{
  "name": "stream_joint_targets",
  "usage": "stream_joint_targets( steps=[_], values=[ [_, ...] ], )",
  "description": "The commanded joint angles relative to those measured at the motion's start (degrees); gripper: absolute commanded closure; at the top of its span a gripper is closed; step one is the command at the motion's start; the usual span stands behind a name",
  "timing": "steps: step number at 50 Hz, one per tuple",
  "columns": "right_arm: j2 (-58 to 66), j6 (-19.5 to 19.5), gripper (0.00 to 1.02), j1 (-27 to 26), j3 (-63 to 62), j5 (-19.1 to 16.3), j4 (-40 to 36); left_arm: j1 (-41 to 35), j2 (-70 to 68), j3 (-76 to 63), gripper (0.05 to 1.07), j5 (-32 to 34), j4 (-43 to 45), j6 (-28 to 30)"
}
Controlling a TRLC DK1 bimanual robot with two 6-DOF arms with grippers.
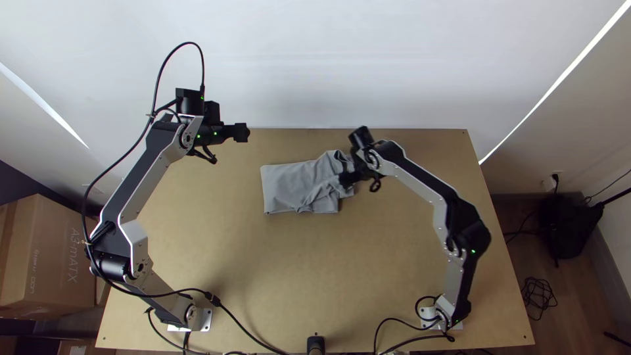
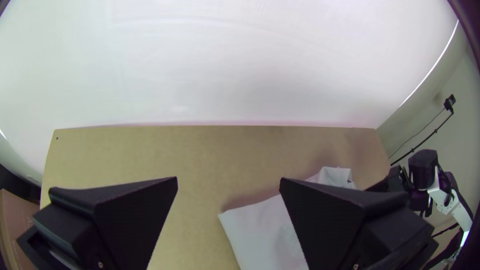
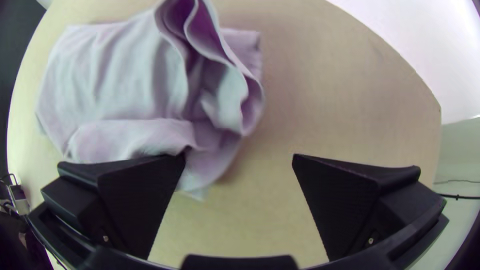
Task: Fold the t-shirt
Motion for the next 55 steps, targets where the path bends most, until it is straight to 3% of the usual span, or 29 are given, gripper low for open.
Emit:
stream_joint_targets(
  steps=[1,7,17,19,24,27,36,41,50,55],
  values=[
    [-6.2,-0.2,0.03,-1.7,-7.1,1.9,-0.4,-0.7,-0.3,-1.0,0.10,0.1,1.1,-0.1],
    [-9.6,1.3,0.03,-2.8,-10.4,3.6,-0.4,-1.3,-0.7,-1.1,0.10,0.0,1.1,-0.5],
    [-9.4,6.1,0.03,-4.4,-5.5,2.5,0.1,-1.2,-2.2,-2.1,0.10,0.0,1.0,-0.4],
    [-8.0,8.0,0.03,-5.9,-3.5,-0.7,0.1,-0.9,-2.6,-2.2,0.10,0.0,1.0,-0.4],
    [-3.7,12.7,0.03,-11.4,1.4,-17.5,-0.2,-0.3,-3.7,-2.5,0.10,0.0,0.6,-0.2],
    [-0.2,13.6,0.03,-14.2,4.4,-28.3,-1.5,0.6,-4.4,-2.5,0.10,0.0,0.3,0.0],
    [10.7,11.6,0.03,-17.7,10.9,-44.5,-3.7,3.1,-7.9,-2.5,0.10,0.7,0.1,0.2],
    [17.0,9.4,0.03,-17.4,16.7,-46.2,-6.4,4.3,-9.6,-2.5,0.10,0.7,0.2,0.4],
    [29.5,-0.3,0.03,-15.2,32.1,-47.8,-21.4,5.8,-11.6,-2.6,0.10,0.6,0.1,0.5],
    [32.3,-1.3,0.03,-13.1,34.4,-49.0,-22.4,6.4,-12.3,-3.1,0.10,0.7,-0.2,0.5]
  ],
)
